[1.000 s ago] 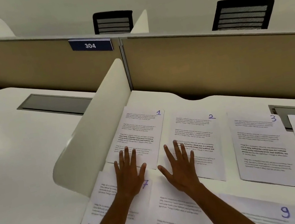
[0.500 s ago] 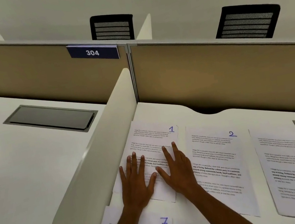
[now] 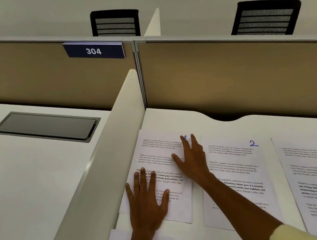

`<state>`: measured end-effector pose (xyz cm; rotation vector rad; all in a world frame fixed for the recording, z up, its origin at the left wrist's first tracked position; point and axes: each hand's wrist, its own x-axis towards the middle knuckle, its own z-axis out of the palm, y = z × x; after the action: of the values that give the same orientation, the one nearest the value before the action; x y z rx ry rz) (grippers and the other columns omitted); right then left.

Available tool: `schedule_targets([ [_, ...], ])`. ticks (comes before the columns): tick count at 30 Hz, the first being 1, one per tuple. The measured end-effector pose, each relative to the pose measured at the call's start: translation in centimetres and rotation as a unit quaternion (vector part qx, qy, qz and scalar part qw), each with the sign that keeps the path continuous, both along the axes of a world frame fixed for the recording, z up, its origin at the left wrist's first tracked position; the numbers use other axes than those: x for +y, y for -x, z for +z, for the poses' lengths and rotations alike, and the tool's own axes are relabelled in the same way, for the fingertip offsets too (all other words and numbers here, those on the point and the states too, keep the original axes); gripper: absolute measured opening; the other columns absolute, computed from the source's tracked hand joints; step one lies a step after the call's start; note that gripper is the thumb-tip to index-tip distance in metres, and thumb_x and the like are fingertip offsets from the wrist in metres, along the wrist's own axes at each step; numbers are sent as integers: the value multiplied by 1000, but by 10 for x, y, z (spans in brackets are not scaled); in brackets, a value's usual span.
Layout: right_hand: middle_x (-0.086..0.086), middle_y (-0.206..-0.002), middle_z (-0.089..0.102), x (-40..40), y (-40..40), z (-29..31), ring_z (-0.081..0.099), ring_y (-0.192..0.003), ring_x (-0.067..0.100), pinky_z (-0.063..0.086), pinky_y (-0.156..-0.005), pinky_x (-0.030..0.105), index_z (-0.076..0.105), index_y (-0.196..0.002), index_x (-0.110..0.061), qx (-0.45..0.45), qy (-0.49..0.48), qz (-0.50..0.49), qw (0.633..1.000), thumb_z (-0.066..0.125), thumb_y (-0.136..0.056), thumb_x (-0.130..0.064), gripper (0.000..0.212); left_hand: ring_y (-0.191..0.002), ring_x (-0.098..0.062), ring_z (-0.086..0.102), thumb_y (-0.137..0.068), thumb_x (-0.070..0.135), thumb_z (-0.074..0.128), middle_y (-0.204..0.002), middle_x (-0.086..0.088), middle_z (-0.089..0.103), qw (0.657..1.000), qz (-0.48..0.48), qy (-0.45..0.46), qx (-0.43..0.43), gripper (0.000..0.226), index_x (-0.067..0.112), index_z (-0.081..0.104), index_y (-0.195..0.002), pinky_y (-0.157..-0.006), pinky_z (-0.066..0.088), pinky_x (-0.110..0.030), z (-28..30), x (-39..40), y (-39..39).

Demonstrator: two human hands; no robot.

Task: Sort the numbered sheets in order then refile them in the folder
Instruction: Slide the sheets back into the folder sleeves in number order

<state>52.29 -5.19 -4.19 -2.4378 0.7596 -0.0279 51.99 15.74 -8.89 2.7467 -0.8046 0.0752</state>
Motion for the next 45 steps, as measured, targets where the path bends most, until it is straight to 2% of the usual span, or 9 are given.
schedule_targets([
  [9,10,-164,21,-27,-31,3,21,-150,31,22,-119,46,23,-156,-21,-111,-148,-106,977,70,-89,-42,84,-151,-26,7,-92,64,34,-164,-7,10,1000,4,-7,9,76,21,27,-154,-118,15,-58,3,-1,1],
  [13,8,-160,30,-40,-38,4,25,-147,32,25,-117,49,24,-156,-20,-79,-138,-95,983,72,-86,-45,89,-151,-26,7,-92,64,34,-164,-6,11,1000,4,-6,11,75,21,28,-154,-119,14,-58,3,0,1],
  [16,10,-147,47,-48,-43,2,38,-137,32,34,-113,48,32,-151,-19,-52,-125,-87,987,73,-86,-43,80,-151,-25,6,-93,65,32,-164,-6,11,1000,6,-8,11,75,22,29,-153,-119,14,-57,4,-1,1],
  [19,12,-117,61,-50,-41,4,57,-113,27,47,-100,35,40,-145,-14,-99,-168,-87,977,77,-86,-31,71,-151,-25,6,-92,65,32,-164,-6,11,1000,6,-9,12,75,22,28,-153,-119,14,-57,5,-1,0],
  [22,6,-104,59,-51,-40,11,58,-96,20,46,-85,27,40,-145,-14,-137,-173,-98,971,80,-84,-26,74,-151,-25,7,-92,65,33,-164,-6,11,1000,10,-10,12,75,22,29,-153,-118,15,-57,5,-1,1],
  [26,3,-109,58,-53,-33,15,59,-98,19,51,-89,31,39,-144,-18,-132,-224,-125,957,81,-82,-30,76,-151,-25,9,-92,64,37,-163,-6,12,1000,7,-6,11,75,22,30,-153,-118,16,-58,3,0,1],
  [29,6,-111,71,-51,-24,6,68,-97,22,58,-89,43,57,-130,-14,-106,-254,-118,954,83,-80,-31,59,-151,-26,9,-92,63,38,-163,-7,12,1000,5,-5,10,75,21,29,-153,-118,16,-58,3,0,0],
  [34,1,-103,76,-34,-8,-3,74,-91,19,60,-86,44,74,-109,-17,-80,-329,-96,936,83,-80,-28,32,-151,-26,10,-91,64,39,-163,-7,13,1000,0,2,11,76,21,29,-153,-118,16,-58,1,1,0],
  [45,4,-95,72,-13,20,23,70,-85,22,58,-70,30,71,-105,-5,-106,-267,-115,951,74,-88,-21,23,-146,-27,28,-95,59,32,-157,-11,32,996,-4,88,2,69,14,43,-146,-117,13,-62,12,6,2],
])
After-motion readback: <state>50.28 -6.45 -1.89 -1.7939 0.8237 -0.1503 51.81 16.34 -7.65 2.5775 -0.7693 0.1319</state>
